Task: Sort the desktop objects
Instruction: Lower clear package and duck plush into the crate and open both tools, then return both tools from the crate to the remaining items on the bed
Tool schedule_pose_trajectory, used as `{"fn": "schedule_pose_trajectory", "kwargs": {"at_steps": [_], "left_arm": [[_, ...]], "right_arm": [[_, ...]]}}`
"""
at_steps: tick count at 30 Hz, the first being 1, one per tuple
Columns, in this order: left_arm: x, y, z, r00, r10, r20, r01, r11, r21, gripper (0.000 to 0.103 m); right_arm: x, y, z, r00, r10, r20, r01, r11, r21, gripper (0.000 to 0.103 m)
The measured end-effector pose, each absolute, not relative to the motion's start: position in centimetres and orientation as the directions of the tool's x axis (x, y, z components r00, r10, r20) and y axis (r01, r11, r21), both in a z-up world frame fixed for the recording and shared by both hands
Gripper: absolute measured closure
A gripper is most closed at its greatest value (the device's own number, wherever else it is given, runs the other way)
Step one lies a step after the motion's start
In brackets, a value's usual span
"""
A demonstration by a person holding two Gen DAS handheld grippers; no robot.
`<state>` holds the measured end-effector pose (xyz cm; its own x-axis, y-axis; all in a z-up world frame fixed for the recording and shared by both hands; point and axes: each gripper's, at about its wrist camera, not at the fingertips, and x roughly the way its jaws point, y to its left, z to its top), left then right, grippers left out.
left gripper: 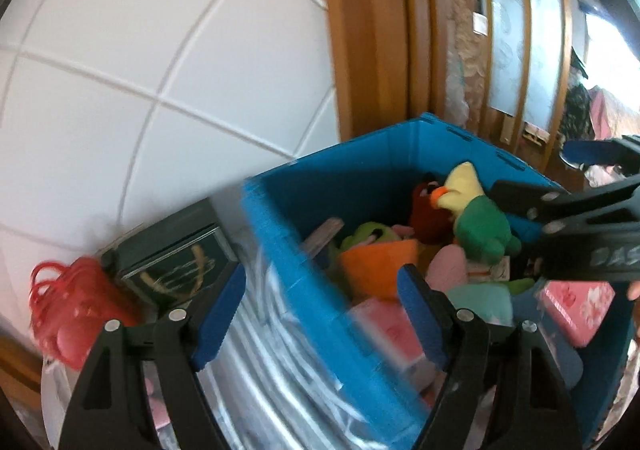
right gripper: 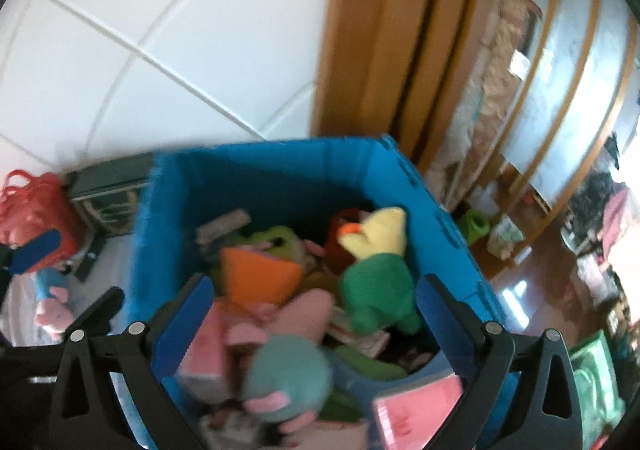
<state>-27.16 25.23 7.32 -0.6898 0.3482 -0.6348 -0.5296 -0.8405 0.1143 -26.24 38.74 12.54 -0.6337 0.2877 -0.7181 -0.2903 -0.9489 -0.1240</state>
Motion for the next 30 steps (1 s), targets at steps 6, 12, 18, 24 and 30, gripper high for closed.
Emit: {"fn": "schedule_pose_trajectory", "kwargs": {"at_steps": [6, 12, 18, 24, 30], "left_arm": [[-25.7, 15.5, 6.5, -0.727, 0.285, -0.625, -0.446, -0.888, 0.113, 0.025], [-26.9, 5.0, 3.2, -0.711, 0.146, -0.688, -0.309, -0.944, 0.118, 0.025], [-30.9, -3.7, -1.1, -0.636, 0.021, -0.772, -0.161, -0.981, 0.106, 0.025], [-37.1, -10.8, -7.3, -0.51, -0.043, -0.859, -0.011, -0.998, 0.057, 0.025], [-42.7, -13.5, -14.3, -0.384, -0.05, -0.922, 0.065, -0.997, 0.027, 0.025]], "right_arm": [[-24.3, 29.8, 14.6, -0.712, 0.188, -0.676, -0.174, -0.981, -0.089, 0.0], [-24.7, 21.4, 12.5, -0.736, 0.057, -0.674, -0.052, -0.998, -0.027, 0.0], [-29.3, 15.1, 6.7, -0.662, -0.039, -0.749, 0.036, -0.999, 0.02, 0.0], [-35.3, 11.4, 0.1, -0.561, -0.083, -0.824, 0.077, -0.996, 0.048, 0.0], [-41.0, 9.3, -5.9, -0.469, -0.099, -0.877, 0.086, -0.994, 0.066, 0.0]]}}
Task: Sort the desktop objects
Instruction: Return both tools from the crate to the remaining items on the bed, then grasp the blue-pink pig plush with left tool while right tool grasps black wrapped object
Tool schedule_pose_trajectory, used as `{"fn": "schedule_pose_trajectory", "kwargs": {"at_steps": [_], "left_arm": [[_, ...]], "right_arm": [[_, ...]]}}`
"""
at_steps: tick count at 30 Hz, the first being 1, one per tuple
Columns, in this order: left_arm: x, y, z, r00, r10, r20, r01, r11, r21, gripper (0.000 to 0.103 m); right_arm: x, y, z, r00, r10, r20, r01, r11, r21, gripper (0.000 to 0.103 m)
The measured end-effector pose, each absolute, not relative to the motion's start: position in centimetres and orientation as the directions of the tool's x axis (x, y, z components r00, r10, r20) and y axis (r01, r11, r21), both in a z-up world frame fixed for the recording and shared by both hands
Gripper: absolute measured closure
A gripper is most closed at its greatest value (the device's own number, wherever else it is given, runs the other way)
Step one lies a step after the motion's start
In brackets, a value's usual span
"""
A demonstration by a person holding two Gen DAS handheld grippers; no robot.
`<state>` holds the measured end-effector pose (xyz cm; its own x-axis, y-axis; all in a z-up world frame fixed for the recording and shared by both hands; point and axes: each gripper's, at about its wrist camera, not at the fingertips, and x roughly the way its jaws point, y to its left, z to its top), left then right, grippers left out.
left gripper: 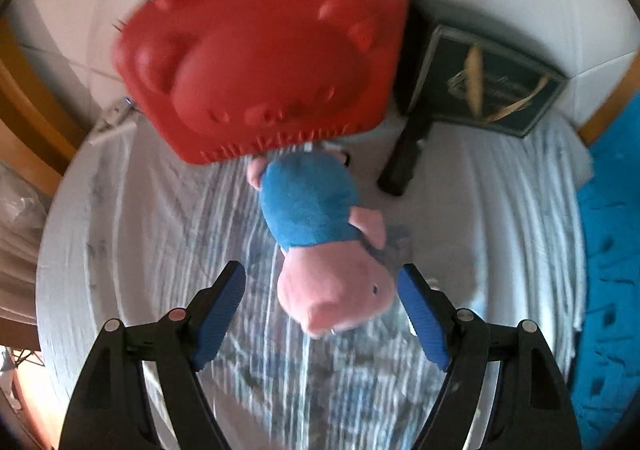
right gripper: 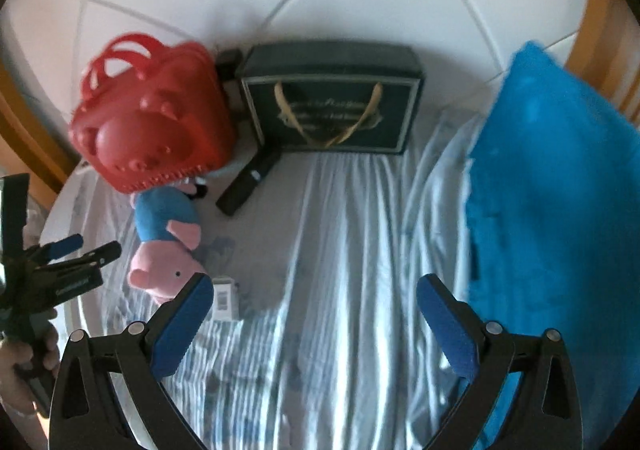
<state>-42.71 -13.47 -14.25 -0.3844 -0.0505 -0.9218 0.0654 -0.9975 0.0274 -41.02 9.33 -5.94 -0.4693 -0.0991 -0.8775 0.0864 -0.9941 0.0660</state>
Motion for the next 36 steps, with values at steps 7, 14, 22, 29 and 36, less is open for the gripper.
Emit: {"fn": "schedule_pose_trajectory", "kwargs": {"at_steps": [7, 14, 22, 29, 36], "left_arm": [[-48.6, -14.5, -22.7, -0.239, -0.039, -0.97, 0.085, -0.996, 0.019, 0.025], [-48.8, -14.6, -24.1, -0.305, -0.05, -0.951, 0.036, -0.999, 0.041, 0.036], [-47.0, -18.5, -22.1, -0.398, -0.105, -0.911, 0.071, -0.994, 0.083, 0.037], [-47.6, -20.6, -24.5, -0.365, -0.058, -0.929, 0.109, -0.994, 0.02, 0.033], [-47.0, -20.8, -25.0, -0.361, -0.052, -0.931, 0.105, -0.994, 0.015, 0.029]], "right_arm": [[-47.6, 8.0, -12.8, -0.369, -0.111, -0.923, 0.091, -0.992, 0.083, 0.0], [-51.5, 5.8, -17.3, -0.296, -0.116, -0.948, 0.105, -0.991, 0.088, 0.0], [-57.4, 0.1, -21.2, -0.274, -0.18, -0.945, 0.113, -0.982, 0.154, 0.0], [-62.1, -2.9, -25.0, -0.25, -0.166, -0.954, 0.06, -0.986, 0.156, 0.027], [-63.3, -4.6, -27.0, -0.248, -0.078, -0.966, 0.073, -0.995, 0.062, 0.057]]}}
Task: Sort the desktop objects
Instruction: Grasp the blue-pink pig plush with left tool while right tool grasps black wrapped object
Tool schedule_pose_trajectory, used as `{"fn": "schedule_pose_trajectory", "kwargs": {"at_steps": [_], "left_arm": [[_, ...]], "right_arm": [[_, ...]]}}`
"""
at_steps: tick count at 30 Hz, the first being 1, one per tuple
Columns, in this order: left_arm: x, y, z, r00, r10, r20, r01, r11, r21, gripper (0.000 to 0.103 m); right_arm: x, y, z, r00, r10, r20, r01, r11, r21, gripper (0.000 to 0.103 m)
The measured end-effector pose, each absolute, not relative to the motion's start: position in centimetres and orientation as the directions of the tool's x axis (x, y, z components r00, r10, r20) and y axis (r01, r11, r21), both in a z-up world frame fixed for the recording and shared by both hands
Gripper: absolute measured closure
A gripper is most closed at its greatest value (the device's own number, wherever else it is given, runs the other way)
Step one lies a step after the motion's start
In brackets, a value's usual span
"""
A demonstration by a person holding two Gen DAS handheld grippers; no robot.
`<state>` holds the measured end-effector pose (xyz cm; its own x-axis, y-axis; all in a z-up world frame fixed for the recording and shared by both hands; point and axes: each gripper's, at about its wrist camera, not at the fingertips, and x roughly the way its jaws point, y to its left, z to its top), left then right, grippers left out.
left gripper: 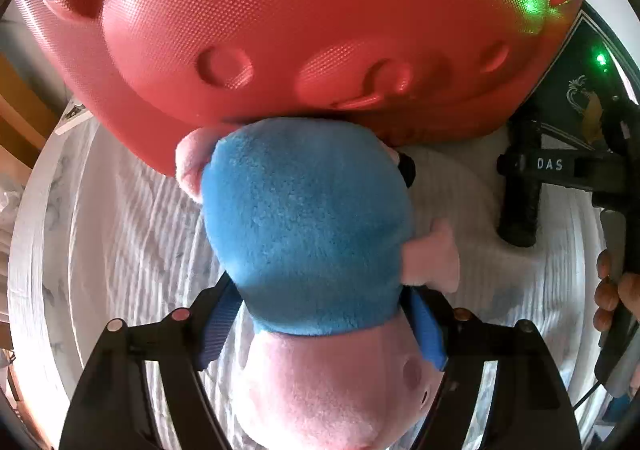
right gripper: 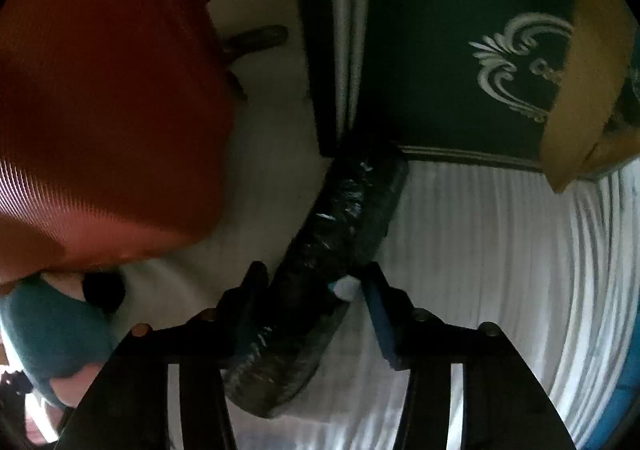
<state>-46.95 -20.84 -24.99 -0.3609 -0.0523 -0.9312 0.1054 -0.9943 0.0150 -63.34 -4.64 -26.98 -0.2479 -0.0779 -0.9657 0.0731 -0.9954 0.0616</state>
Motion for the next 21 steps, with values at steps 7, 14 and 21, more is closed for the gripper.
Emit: {"fn": "schedule_pose_trajectory", "kwargs": {"at_steps": [7, 14, 21], "left_arm": [[-43.2, -20.7, -22.7, -0.421, -0.059, -0.905, 0.106, -0.994, 0.015, 0.037], [-38.7, -18.1, -16.1, -0.551, -0.068, -0.831, 0.095, -0.995, 0.018, 0.037], [-33.9, -15.1, -8.8, -0.674, -0.027, -0.739, 0.049, -0.999, -0.008, 0.037]], "right_arm": [[-58.9, -3.7, -24.8, -0.289, -0.1, -0.952, 0.141, -0.988, 0.061, 0.065], [-51.4, -1.4, -18.7, -0.384, -0.194, -0.903, 0.198, -0.972, 0.124, 0.067], [-41.4, 2.1, -10.1, -0.505, -0.248, -0.826, 0.227, -0.962, 0.15, 0.067]]}}
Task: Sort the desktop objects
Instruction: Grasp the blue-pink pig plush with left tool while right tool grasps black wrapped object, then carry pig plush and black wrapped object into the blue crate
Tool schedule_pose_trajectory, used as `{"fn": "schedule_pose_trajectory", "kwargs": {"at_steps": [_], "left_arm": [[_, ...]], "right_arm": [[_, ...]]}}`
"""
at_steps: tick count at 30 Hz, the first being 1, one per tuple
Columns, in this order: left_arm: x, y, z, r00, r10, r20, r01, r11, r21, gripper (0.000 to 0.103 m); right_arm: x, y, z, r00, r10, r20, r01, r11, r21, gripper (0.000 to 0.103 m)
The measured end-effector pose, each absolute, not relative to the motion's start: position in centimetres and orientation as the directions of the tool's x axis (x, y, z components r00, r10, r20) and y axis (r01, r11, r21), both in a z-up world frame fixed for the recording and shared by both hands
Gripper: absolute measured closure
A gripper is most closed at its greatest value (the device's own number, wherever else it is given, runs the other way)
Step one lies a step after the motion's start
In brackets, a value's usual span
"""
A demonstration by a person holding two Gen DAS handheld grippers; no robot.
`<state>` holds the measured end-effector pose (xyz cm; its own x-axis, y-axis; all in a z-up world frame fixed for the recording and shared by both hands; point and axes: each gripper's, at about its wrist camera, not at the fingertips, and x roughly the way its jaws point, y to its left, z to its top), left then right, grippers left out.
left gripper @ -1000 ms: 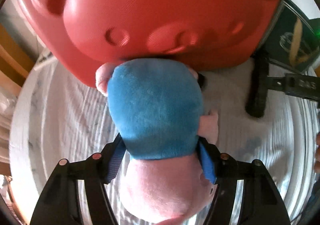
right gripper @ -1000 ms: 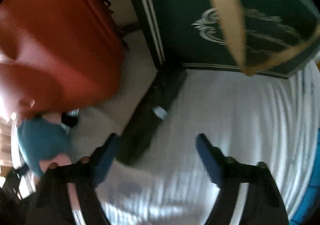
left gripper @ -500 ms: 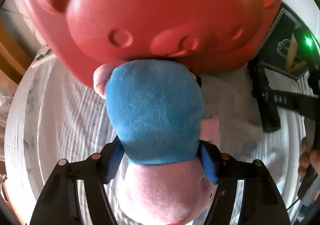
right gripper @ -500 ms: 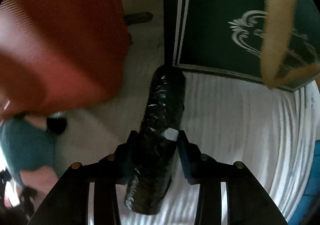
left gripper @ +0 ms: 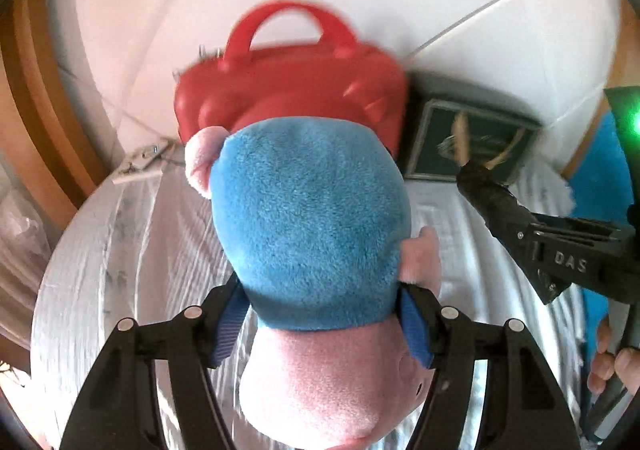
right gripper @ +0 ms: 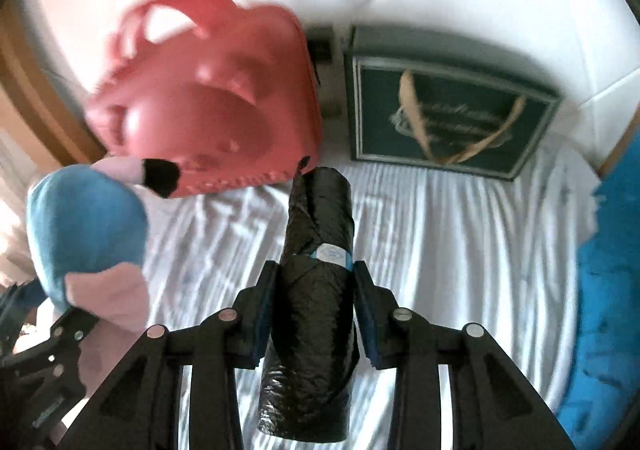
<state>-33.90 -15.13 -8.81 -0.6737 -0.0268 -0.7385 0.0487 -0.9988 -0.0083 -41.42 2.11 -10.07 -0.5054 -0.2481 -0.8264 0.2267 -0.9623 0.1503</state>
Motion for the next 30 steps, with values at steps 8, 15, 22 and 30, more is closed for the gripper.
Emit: {"fn": "schedule_pose_trajectory", "kwargs": {"at_steps": [8, 15, 22, 30], "left_arm": [[-26.4, -11.1, -2.5, -0.756, 0.09, -0.649, -0.101, -0.995, -0.021, 0.037], [-20.9, -3.4, 3.4, -0.795, 0.263, -0.546, -0.299, -0.954, -0.025, 0.037], [-15.7, 7.2, 8.4, -0.787, 0.398, -0.472, -0.434, -0.9, -0.037, 0.037], [-11.6, 22.2, 9.2, -0.767, 0.43, -0.476, -0.466, -0.884, -0.048, 0.037]], "right_arm": [[-29.5, 6.1, -0.3, -0.669, -0.232, -0.706, 0.159, -0.973, 0.17, 0.067], [-19.3, 14.0, 6.0, -0.789, -0.1, -0.606, 0.019, -0.99, 0.138, 0.067], [-10.9, 25.9, 9.7, -0.838, 0.069, -0.541, -0.139, -0.986, 0.09, 0.067], [-7.1, 39.0, 9.1, -0.836, 0.12, -0.535, -0.189, -0.979, 0.075, 0.067]]}}
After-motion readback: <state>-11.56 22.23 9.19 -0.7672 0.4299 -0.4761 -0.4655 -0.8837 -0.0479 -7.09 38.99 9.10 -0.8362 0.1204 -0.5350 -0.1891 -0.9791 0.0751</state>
